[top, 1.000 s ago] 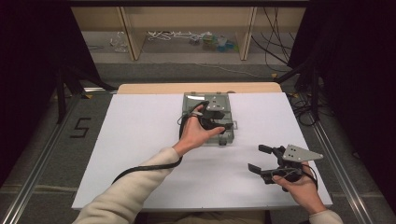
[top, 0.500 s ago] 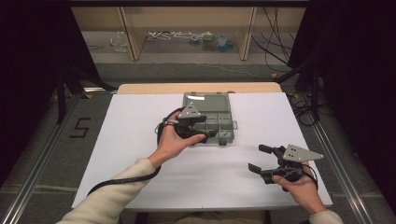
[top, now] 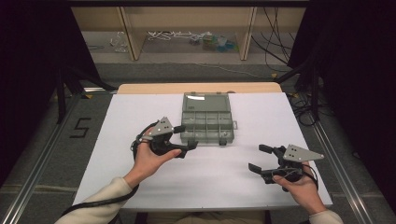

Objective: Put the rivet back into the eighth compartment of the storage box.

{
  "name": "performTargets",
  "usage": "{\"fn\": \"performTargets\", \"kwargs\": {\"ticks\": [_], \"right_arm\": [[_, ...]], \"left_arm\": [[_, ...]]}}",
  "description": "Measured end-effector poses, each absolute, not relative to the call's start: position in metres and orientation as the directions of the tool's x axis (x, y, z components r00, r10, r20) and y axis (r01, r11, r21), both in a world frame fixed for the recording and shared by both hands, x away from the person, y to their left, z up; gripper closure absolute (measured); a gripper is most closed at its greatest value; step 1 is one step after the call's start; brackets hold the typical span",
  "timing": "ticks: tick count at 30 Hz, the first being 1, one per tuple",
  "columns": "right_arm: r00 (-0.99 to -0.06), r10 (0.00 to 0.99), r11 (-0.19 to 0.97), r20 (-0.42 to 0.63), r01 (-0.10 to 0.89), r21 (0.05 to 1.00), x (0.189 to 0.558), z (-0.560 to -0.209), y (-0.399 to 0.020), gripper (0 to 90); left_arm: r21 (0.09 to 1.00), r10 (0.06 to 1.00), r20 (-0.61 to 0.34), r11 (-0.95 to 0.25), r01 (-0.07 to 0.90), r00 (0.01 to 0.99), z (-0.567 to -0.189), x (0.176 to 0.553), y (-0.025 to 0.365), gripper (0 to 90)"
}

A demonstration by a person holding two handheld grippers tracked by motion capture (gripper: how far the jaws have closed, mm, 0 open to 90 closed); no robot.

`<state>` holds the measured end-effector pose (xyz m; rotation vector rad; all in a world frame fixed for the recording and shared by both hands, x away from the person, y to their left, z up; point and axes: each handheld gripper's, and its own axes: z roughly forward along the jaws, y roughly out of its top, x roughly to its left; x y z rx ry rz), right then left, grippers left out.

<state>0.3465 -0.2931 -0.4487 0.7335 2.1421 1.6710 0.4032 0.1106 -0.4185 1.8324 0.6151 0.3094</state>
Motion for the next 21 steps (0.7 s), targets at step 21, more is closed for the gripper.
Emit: {"fn": "performTargets", "kwargs": {"ticks": [21], "right_arm": [[-0.815, 0.577, 0.162, 0.058, 0.183, 0.970, 0.347, -0.450, -0.292, 16.5]], "left_arm": [[0.941, 0.617, -0.081, -0.212, 0.264, 0.783, -0.430, 0.366, 0.171, 16.5]]}}
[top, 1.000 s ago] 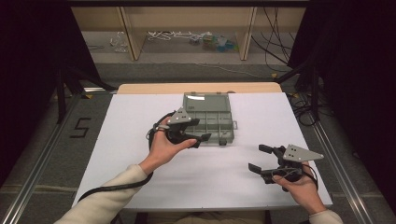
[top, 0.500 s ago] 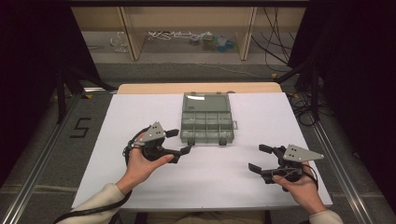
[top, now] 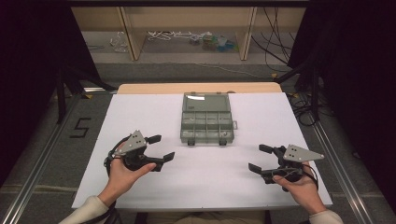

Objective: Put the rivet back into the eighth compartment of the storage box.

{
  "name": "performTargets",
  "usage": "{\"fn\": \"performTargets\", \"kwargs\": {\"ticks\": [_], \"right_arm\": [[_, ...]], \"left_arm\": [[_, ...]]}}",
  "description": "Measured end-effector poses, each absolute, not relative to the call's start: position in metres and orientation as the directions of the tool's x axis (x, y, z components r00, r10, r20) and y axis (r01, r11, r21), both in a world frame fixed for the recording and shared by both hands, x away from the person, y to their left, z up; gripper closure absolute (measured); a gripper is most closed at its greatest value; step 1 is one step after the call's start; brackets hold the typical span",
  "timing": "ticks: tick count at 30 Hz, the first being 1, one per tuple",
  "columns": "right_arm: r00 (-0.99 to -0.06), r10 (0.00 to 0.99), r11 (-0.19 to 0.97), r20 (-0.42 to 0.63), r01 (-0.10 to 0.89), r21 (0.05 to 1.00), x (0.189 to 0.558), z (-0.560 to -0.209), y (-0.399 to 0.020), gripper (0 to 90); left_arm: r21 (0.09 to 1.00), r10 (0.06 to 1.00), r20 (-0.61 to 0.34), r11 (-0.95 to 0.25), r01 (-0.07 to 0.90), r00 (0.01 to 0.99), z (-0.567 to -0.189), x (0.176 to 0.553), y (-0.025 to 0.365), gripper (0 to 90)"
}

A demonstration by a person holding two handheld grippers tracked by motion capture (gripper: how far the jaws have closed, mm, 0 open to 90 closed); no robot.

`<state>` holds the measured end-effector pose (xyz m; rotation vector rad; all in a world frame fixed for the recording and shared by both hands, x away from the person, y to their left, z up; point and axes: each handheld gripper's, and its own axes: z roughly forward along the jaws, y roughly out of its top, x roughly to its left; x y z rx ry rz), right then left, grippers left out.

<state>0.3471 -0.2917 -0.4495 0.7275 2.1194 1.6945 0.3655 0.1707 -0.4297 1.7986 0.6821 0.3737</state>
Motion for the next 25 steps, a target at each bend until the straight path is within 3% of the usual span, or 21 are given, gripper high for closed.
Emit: {"fn": "performTargets", "kwargs": {"ticks": [25], "right_arm": [[-0.822, 0.563, 0.183, 0.082, 0.221, 0.958, 0.346, -0.448, -0.294, 16.5]], "left_arm": [[0.945, 0.637, -0.102, -0.178, 0.274, 0.764, -0.433, 0.365, 0.188, 16.6]]}}
